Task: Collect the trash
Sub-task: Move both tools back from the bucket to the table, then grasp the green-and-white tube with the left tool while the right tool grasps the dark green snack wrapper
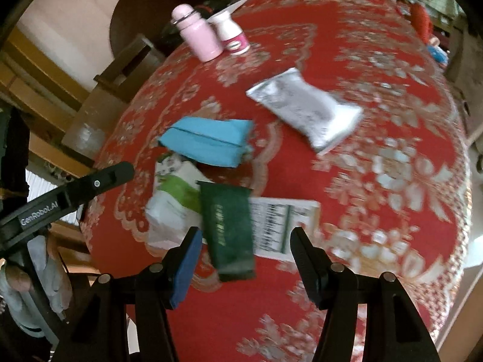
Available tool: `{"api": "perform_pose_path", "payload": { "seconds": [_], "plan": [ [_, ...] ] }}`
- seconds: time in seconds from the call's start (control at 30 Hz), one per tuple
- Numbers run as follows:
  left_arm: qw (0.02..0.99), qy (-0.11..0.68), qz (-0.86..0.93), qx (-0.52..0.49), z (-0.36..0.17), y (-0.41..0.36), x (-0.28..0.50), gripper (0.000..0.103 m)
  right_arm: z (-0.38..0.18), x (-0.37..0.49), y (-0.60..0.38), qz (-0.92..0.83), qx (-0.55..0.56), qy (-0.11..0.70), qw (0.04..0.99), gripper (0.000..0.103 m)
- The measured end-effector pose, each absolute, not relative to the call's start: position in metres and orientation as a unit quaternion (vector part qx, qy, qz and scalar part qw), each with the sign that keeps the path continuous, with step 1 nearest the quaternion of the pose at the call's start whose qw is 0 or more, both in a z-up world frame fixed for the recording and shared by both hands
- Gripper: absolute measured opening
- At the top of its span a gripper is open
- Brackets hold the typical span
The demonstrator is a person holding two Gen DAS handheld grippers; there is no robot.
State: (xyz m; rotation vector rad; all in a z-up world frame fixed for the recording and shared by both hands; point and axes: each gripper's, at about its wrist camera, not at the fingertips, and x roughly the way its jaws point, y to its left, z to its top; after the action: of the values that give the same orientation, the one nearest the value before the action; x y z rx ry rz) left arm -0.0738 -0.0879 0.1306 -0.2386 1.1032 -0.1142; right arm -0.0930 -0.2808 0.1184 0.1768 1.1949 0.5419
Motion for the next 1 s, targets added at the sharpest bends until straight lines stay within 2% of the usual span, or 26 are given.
{"api": "perform_pose_path", "payload": {
  "seconds": [0.13, 0.17, 0.2, 0.23, 0.4, 0.6, 0.63, 0.67, 0.7, 1.0],
  "plan": [
    [0.836, 0.532, -0.068, -0.120, 0.126, -0.087, -0.070, 0.043, 0.109, -0.087, -0.266, 0.244, 0.065, 0.565, 0.786, 0.057],
    [0.833, 0.535, -0.072, -0.120, 0.125, -0.089, -0.069, 0.043, 0.108, -0.087, -0.265, 0.239, 0.060, 0.560, 0.791, 0.053],
    [0.830, 0.539, -0.079, -0.120, 0.123, -0.092, -0.068, 0.043, 0.109, -0.087, -0.265, 0.241, 0.057, 0.555, 0.794, 0.036],
    [0.827, 0.543, -0.084, -0.118, 0.121, -0.096, -0.068, 0.043, 0.109, -0.087, -0.266, 0.243, 0.056, 0.557, 0.793, 0.028],
    [0.819, 0.554, -0.114, -0.098, 0.113, -0.123, -0.066, 0.043, 0.118, -0.089, -0.289, 0.231, 0.068, 0.540, 0.807, 0.018],
    [0.807, 0.577, -0.117, -0.056, 0.093, -0.148, -0.064, 0.041, 0.128, -0.093, -0.324, 0.206, 0.093, 0.528, 0.818, 0.018],
    [0.806, 0.578, -0.114, -0.052, 0.090, -0.149, -0.065, 0.036, 0.128, -0.094, -0.327, 0.204, 0.096, 0.527, 0.819, 0.018],
    [0.808, 0.577, -0.112, -0.050, 0.090, -0.150, -0.066, 0.019, 0.129, -0.095, -0.331, 0.202, 0.100, 0.526, 0.820, 0.018],
    [0.806, 0.580, -0.110, -0.046, 0.089, -0.151, -0.066, 0.015, 0.130, -0.097, -0.334, 0.201, 0.102, 0.524, 0.821, 0.018],
    [0.829, 0.542, -0.120, -0.066, 0.118, -0.149, -0.073, 0.011, 0.131, -0.105, -0.358, 0.186, 0.125, 0.527, 0.819, 0.016]
  ]
}}
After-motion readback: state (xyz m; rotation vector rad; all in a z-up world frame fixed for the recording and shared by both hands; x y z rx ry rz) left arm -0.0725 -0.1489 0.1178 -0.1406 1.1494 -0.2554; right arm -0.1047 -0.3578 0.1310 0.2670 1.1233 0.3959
